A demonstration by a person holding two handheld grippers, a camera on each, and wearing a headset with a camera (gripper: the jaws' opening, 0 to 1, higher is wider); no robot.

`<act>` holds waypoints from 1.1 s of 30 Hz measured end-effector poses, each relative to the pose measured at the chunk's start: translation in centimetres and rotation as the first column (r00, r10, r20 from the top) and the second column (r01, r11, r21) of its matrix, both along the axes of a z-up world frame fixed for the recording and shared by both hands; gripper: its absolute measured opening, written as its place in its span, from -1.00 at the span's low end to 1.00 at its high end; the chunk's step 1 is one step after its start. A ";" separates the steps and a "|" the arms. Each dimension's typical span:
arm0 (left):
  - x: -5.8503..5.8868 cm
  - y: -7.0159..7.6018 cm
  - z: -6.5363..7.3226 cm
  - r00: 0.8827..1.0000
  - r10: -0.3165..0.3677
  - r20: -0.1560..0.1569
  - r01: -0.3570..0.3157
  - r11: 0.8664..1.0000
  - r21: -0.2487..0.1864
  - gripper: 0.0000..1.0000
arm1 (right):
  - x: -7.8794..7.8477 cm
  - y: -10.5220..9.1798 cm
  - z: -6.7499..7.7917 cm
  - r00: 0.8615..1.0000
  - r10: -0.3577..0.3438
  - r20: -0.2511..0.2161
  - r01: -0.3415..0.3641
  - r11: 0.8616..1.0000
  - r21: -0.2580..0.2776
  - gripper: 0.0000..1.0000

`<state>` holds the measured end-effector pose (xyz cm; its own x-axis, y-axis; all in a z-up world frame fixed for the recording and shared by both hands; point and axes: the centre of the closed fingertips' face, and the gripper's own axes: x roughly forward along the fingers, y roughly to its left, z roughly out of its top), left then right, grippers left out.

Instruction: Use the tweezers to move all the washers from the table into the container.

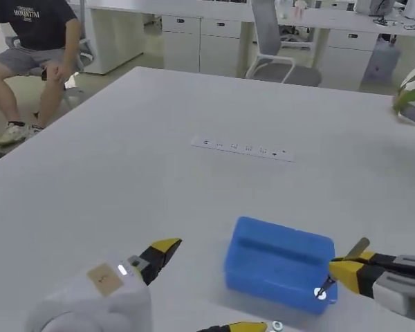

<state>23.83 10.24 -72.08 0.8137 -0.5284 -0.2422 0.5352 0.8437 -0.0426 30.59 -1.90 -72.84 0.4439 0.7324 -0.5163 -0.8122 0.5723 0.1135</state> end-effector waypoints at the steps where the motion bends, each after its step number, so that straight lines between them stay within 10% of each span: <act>1: 0.0 0.1 0.0 1.000 0.003 0.002 -0.003 1.000 -0.003 0.76 | 0.4 0.0 0.0 1.000 -0.006 0.003 0.006 1.000 -0.001 -0.95; 10: 0.1 0.5 0.0 1.000 0.023 0.007 -0.023 1.000 0.012 0.73 | 3.7 0.5 -2.4 0.998 -0.047 -0.030 0.047 0.999 0.003 -0.95; 14: 0.0 -0.4 2.0 0.997 -0.011 0.079 0.019 0.995 -0.102 0.81 | 4.3 0.6 -3.7 0.998 -0.045 -0.047 0.045 0.999 -0.005 -0.95; 33: 0.2 0.4 1.7 0.999 0.031 0.040 -0.025 0.990 -0.142 0.75 | 5.7 0.2 -6.9 1.000 -0.013 -0.026 0.011 0.995 -0.099 -0.95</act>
<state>24.06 10.67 -70.38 0.8364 -0.5321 -0.1317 0.5156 0.8452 -0.1406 36.29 -1.68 -79.71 0.4372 0.6721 -0.5976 -0.8026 0.5914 0.0779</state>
